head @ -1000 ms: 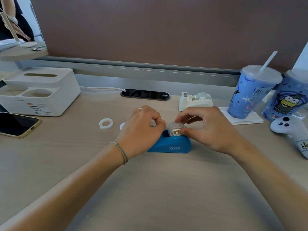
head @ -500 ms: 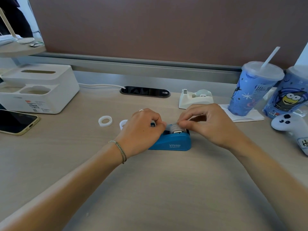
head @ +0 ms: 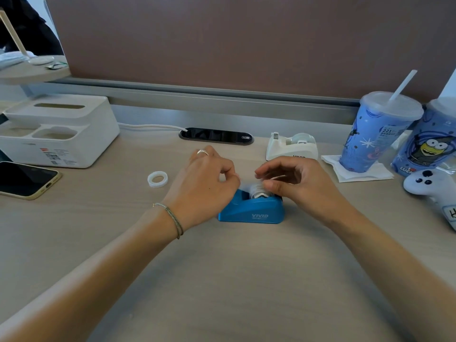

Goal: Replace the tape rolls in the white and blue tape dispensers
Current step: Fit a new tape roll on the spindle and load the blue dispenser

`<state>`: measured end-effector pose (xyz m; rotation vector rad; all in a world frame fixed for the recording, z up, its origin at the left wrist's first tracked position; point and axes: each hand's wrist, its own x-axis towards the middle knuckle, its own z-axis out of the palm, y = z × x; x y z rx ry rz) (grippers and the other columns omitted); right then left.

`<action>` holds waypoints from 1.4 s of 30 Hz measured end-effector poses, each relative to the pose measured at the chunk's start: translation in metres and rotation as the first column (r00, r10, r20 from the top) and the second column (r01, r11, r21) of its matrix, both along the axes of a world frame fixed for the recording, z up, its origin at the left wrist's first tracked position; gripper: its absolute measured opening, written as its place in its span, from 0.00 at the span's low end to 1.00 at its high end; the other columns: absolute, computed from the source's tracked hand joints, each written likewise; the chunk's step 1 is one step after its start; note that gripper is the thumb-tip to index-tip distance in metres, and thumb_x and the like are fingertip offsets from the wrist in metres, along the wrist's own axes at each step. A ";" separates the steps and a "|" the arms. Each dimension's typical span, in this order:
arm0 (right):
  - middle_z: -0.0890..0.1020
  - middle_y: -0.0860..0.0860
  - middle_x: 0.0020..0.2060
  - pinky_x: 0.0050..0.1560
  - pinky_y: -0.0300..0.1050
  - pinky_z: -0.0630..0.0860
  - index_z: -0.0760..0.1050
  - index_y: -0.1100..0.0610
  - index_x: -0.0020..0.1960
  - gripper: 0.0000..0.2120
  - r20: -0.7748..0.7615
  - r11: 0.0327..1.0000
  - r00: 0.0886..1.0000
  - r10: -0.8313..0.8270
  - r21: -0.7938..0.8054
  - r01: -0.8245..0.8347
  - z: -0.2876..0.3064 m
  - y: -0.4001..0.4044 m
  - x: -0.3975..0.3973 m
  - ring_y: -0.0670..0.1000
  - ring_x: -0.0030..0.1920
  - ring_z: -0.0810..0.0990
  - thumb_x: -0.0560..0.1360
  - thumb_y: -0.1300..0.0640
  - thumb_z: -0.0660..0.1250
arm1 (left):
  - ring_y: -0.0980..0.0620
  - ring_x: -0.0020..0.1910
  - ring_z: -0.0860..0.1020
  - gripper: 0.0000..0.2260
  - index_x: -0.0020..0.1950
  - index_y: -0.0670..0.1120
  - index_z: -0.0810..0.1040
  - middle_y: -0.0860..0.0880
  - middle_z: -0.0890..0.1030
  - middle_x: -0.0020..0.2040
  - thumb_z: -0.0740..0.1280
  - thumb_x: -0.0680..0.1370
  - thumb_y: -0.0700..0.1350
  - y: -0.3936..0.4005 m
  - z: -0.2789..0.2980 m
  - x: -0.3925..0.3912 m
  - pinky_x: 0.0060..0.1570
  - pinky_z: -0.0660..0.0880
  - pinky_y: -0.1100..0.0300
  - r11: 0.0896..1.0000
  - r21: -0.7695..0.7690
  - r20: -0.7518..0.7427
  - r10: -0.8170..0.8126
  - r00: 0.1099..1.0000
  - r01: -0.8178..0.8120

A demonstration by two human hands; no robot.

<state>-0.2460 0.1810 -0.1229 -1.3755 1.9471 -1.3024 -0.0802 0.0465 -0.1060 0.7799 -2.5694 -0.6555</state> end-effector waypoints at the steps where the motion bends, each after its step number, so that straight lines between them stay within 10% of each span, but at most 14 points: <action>1: 0.85 0.41 0.50 0.55 0.33 0.79 0.82 0.44 0.52 0.12 -0.047 1.000 0.999 0.008 -0.004 -0.008 0.002 0.000 0.005 0.42 0.53 0.83 0.76 0.61 0.72 | 0.54 0.47 0.73 0.11 0.40 0.49 0.83 0.51 0.77 0.46 0.64 0.79 0.48 -0.003 0.003 0.002 0.39 0.66 0.67 1.000 -0.001 0.007 0.006 1.000 -0.006; 6: 0.82 0.36 0.55 0.56 0.23 0.71 0.78 0.42 0.64 0.18 -0.327 0.995 0.941 0.084 0.069 -0.065 0.002 -0.001 0.025 0.34 0.58 0.76 0.78 0.57 0.70 | 0.55 0.31 0.72 0.13 0.38 0.47 0.84 0.52 0.79 0.32 0.64 0.79 0.48 -0.019 0.015 0.009 0.31 0.66 0.64 0.991 0.133 0.119 -0.047 0.992 0.031; 13: 0.80 0.40 0.62 0.61 0.48 0.74 0.73 0.43 0.71 0.22 -0.591 0.977 0.781 0.203 0.175 -0.121 -0.003 -0.003 0.035 0.47 0.61 0.77 0.78 0.51 0.65 | 0.49 0.39 0.80 0.13 0.39 0.52 0.85 0.51 0.83 0.39 0.64 0.79 0.51 -0.030 0.010 0.016 0.42 0.78 0.54 0.987 0.154 0.236 -0.087 0.968 0.051; 25: 0.77 0.46 0.62 0.55 0.38 0.67 0.71 0.42 0.74 0.24 -0.754 0.967 0.613 0.235 0.247 -0.066 -0.010 -0.004 0.040 0.50 0.60 0.74 0.78 0.50 0.65 | 0.48 0.39 0.81 0.14 0.36 0.53 0.81 0.48 0.84 0.40 0.64 0.80 0.50 -0.032 0.003 0.012 0.44 0.77 0.54 0.983 0.167 0.322 -0.123 0.939 0.072; 30: 0.76 0.49 0.62 0.56 0.46 0.75 0.74 0.45 0.71 0.24 -0.723 0.977 0.663 0.195 0.201 -0.069 -0.013 -0.004 0.045 0.52 0.60 0.75 0.76 0.54 0.63 | 0.52 0.39 0.79 0.11 0.38 0.54 0.81 0.53 0.81 0.39 0.64 0.79 0.51 -0.038 0.000 0.015 0.47 0.78 0.55 0.985 0.170 0.335 -0.087 0.938 0.031; 35: 0.68 0.41 0.72 0.69 0.38 0.64 0.68 0.37 0.74 0.23 -0.606 0.972 0.766 0.212 0.214 -0.099 -0.010 -0.002 0.037 0.43 0.70 0.66 0.80 0.49 0.64 | 0.48 0.47 0.80 0.10 0.48 0.54 0.82 0.51 0.82 0.48 0.61 0.78 0.48 -0.045 0.003 0.022 0.50 0.79 0.52 0.996 -0.030 0.341 0.091 0.936 -0.086; 39: 0.70 0.29 0.65 0.64 0.27 0.63 0.61 0.33 0.76 0.29 -0.479 0.989 0.869 0.124 0.129 -0.070 0.009 0.002 0.023 0.25 0.64 0.65 0.78 0.44 0.68 | 0.53 0.49 0.78 0.06 0.52 0.55 0.82 0.54 0.80 0.49 0.67 0.78 0.47 -0.043 0.010 0.021 0.47 0.72 0.60 0.998 0.054 0.358 -0.050 0.932 0.033; 42: 0.75 0.32 0.59 0.58 0.38 0.74 0.65 0.34 0.74 0.32 -0.518 0.965 0.851 0.085 0.254 0.059 0.021 0.006 0.008 0.33 0.56 0.73 0.72 0.38 0.72 | 0.57 0.49 0.76 0.19 0.63 0.56 0.77 0.57 0.79 0.55 0.73 0.73 0.55 -0.039 0.006 0.019 0.50 0.73 0.62 0.985 0.088 0.438 -0.172 0.882 0.148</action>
